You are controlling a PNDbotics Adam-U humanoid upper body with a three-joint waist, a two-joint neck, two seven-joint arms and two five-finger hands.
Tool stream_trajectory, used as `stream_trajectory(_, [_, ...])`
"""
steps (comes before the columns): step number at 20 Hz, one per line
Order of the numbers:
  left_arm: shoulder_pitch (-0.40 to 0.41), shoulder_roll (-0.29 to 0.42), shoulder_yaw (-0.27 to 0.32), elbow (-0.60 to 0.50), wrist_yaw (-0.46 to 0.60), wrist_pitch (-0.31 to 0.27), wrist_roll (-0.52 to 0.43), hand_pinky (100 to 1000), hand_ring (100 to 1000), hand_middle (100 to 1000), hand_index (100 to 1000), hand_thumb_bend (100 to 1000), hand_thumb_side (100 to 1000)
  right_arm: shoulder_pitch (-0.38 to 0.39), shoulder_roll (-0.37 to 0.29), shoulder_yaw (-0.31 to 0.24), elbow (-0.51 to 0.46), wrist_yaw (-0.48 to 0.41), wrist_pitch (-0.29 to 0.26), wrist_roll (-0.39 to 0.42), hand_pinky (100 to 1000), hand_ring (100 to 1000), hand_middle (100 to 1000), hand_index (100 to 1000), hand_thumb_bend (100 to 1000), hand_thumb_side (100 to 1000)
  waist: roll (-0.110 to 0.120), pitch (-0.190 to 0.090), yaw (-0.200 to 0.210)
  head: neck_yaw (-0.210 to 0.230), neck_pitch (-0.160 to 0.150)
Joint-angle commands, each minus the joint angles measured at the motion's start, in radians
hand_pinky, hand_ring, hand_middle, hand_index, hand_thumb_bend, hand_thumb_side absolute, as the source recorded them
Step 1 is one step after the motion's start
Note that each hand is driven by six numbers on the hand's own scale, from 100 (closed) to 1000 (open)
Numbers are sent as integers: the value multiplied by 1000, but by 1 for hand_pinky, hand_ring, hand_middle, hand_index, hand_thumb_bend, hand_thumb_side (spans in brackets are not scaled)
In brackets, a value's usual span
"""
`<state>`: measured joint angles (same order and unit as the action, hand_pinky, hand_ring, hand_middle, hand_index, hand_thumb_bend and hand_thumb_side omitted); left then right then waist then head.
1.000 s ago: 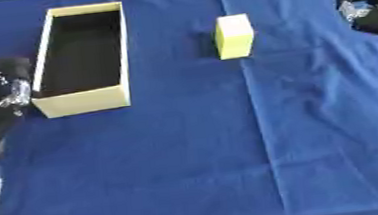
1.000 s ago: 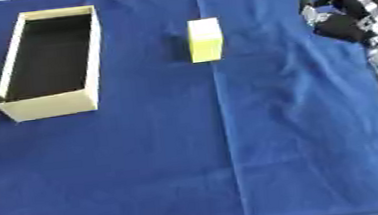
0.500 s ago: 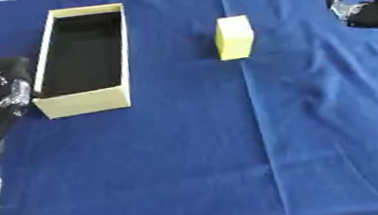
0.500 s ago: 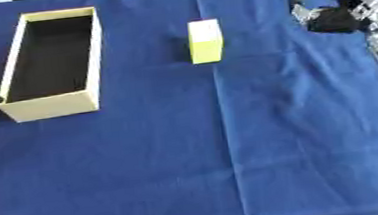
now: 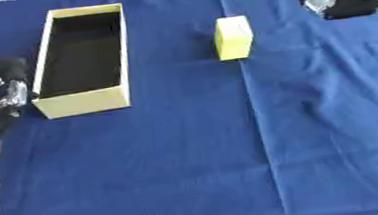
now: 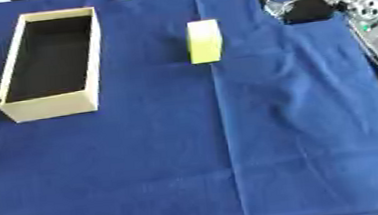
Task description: Pick up objects on the table and place them in the box.
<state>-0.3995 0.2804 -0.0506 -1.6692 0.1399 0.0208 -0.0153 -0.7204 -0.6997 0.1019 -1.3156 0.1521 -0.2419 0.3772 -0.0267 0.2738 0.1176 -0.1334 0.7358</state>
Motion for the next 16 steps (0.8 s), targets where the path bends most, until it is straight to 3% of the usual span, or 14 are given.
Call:
stream_trajectory(1, [-16,11,3,-18,6,-1,-4,549,836,692,702,100,246,-40,-18,13,26,36,-5,33,840,988,919,967,100,286,0,-23,2,-2,-1])
stream_trajectory(10, [-18,10,-2,-17,6,0,-8,549,837,693,703,100,246,-126,36,53,125,134,-30,83,845,988,911,968,115,316,0,-22,10,-5,2])
stream_trajectory(13, [-19,11,-2,-17,6,0,-9,549,837,693,703,100,246,-145,55,61,149,166,-40,93,949,1000,939,970,132,324,0,-21,13,-6,2])
stream_trajectory(16, [-19,10,-3,-16,7,0,-10,549,837,693,703,100,246,-161,71,68,169,201,-52,106,971,1000,952,973,153,335,-1,-21,15,-8,3])
